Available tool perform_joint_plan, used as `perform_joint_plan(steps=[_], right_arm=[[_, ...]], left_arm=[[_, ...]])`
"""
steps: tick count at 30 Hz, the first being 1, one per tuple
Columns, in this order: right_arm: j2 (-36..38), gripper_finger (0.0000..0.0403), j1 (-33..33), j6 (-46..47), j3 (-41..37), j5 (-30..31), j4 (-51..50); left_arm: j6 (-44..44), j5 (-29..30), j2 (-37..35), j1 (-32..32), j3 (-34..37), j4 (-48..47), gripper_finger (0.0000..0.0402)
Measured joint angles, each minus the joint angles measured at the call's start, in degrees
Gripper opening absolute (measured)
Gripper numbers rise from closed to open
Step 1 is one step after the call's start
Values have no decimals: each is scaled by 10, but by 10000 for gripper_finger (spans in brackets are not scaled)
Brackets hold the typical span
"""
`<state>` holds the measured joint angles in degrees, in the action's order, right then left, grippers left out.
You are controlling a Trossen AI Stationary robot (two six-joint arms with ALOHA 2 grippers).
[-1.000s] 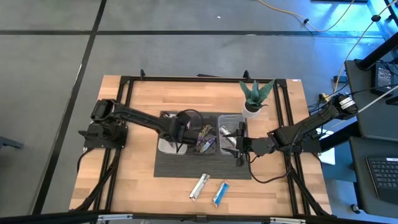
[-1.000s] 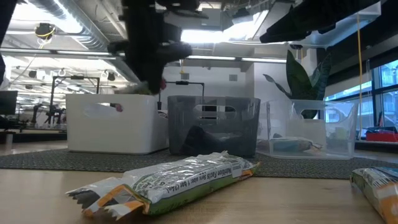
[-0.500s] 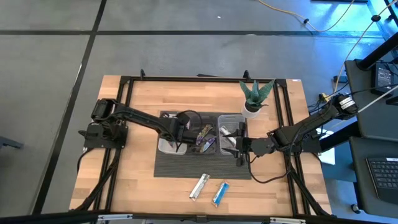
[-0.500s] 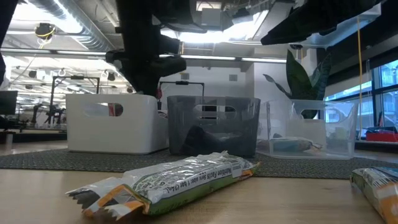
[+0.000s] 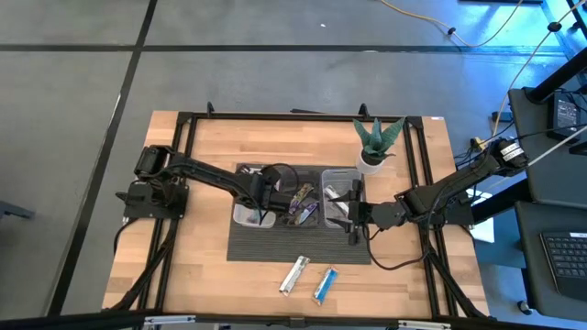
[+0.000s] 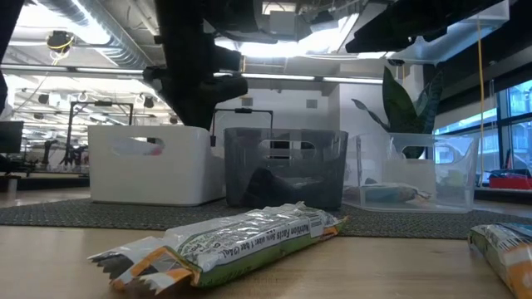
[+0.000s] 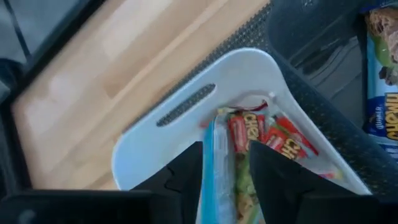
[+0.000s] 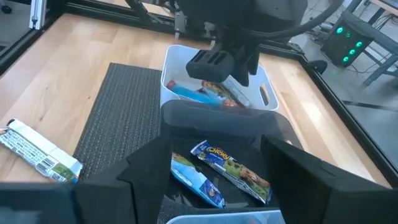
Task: Pick and place Granola Bars by type
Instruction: Put the yellow granola bar into the transparent bin
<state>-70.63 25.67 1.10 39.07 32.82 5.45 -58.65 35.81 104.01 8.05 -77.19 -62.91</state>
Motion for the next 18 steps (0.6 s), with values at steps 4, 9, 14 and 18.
perform_joint_plan(steps=[4, 9, 14, 18], right_arm=[[0, 248, 0, 2, 6, -8, -8], [0, 248, 0, -13, 39, -111, -13], [0, 249, 0, -61, 55, -253, -14], [-24, 265, 6, -55, 56, -319, -13]], left_arm=[[9, 41, -17, 15, -27, -46, 135], [36, 108, -58, 52, -44, -81, 135], [110, 100, -84, 82, -44, -84, 133], [106, 112, -85, 114, -25, -74, 134]])
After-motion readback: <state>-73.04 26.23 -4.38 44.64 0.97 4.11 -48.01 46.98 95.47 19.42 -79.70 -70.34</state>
